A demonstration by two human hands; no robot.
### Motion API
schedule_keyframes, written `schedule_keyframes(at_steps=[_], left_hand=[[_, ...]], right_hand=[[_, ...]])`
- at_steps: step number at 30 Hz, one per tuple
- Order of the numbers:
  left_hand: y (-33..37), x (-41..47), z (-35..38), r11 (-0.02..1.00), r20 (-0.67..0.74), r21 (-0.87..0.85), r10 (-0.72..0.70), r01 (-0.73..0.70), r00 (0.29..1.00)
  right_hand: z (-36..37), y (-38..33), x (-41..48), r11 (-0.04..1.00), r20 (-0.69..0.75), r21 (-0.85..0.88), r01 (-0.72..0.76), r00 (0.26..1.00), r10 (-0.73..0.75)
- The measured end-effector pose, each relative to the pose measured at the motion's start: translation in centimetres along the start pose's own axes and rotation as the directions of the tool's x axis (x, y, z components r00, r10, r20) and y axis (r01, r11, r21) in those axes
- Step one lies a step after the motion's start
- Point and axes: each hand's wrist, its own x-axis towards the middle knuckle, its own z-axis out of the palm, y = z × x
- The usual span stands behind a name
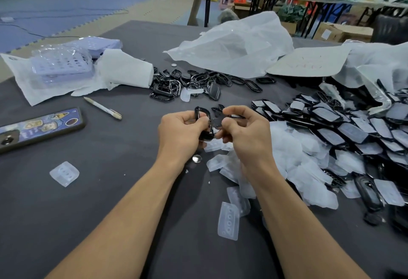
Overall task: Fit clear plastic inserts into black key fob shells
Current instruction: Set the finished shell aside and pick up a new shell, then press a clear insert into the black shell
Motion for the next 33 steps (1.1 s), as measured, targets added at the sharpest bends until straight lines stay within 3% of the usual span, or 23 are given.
schedule_keyframes(at_steps=[5,12,16,20,23,27,33], left_hand=[[0.6,0.1,-0.1,0.987,0.051,-0.127,-0.088,0.094,0.995],[0.7,0.7,-0.6,0.914,0.303,-0.305,-0.175,0.27,0.937],[0.7,1.1,-0.7,0.914,0.305,-0.339,-0.115,0.22,0.945],[0.5,1.2,0.0,0.961,0.13,-0.25,-0.085,0.115,0.988],[0.0,0.7,0.7,0.995,0.1,-0.098,-0.012,0.022,0.995],[0.0,0.4,1.1,0.998,0.208,-0.049,0.051,-0.042,0.977],[0.2,0.3,0.8,0.989,0.429,-0.094,-0.061,0.112,0.901]], right_hand=[[-0.1,0.4,0.2,1.0,-0.045,0.015,0.012,0.999,-0.011],[-0.4,0.8,0.7,0.998,-0.146,-0.055,0.028,0.989,-0.035],[-0.4,0.6,0.6,0.988,-0.139,-0.135,0.077,0.986,-0.096],[0.0,0.4,0.4,0.971,-0.172,-0.21,0.111,0.974,-0.149],[0.8,0.5,0.0,0.962,-0.178,-0.245,0.121,0.97,-0.168],[1.3,0.7,-0.3,0.891,-0.149,-0.413,0.191,0.951,-0.272],[1.1,0.7,-0.4,0.781,-0.14,-0.588,0.212,0.924,-0.357]])
